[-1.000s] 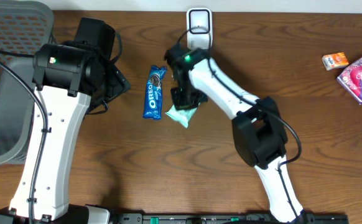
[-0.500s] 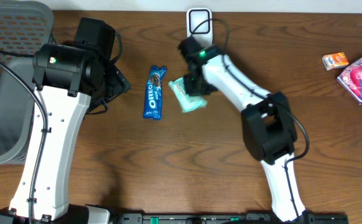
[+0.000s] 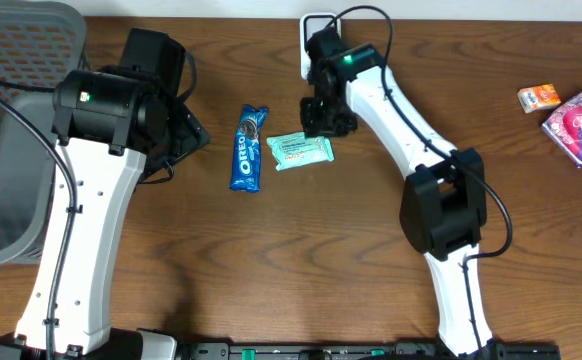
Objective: Scan the item barcode
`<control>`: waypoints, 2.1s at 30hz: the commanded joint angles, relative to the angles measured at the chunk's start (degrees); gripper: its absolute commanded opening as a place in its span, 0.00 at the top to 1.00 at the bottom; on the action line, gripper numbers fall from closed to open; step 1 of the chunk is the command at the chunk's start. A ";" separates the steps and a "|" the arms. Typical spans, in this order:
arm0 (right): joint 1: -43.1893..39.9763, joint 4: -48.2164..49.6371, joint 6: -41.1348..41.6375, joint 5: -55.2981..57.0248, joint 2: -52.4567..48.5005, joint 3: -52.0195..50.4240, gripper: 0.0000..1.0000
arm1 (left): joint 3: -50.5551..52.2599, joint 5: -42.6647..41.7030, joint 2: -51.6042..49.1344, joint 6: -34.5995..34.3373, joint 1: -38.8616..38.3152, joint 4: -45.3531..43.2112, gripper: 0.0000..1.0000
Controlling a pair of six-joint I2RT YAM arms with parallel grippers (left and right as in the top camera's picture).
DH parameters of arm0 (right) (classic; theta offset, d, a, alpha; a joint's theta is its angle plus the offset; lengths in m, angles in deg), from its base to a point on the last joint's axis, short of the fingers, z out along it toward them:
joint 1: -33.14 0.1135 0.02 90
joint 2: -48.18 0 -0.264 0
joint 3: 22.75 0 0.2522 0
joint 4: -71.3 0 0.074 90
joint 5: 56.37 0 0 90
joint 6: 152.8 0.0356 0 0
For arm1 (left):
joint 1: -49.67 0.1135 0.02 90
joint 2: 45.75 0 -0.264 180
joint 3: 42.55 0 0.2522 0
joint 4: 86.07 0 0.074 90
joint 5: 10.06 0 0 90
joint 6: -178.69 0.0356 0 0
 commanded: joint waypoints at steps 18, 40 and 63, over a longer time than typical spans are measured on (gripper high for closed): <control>3.32 7.08 37.79 3.15 -0.15 -10.51 0.54 | 0.13 1.16 -0.04 -0.28 0.15 0.24 0.02; 2.40 16.85 30.58 3.65 9.35 -11.15 0.41 | 0.13 1.16 -0.04 -0.28 0.15 0.24 0.02; 3.74 16.17 36.85 13.90 0.59 -11.17 0.43 | 0.13 1.16 -0.04 -0.28 0.15 0.24 0.02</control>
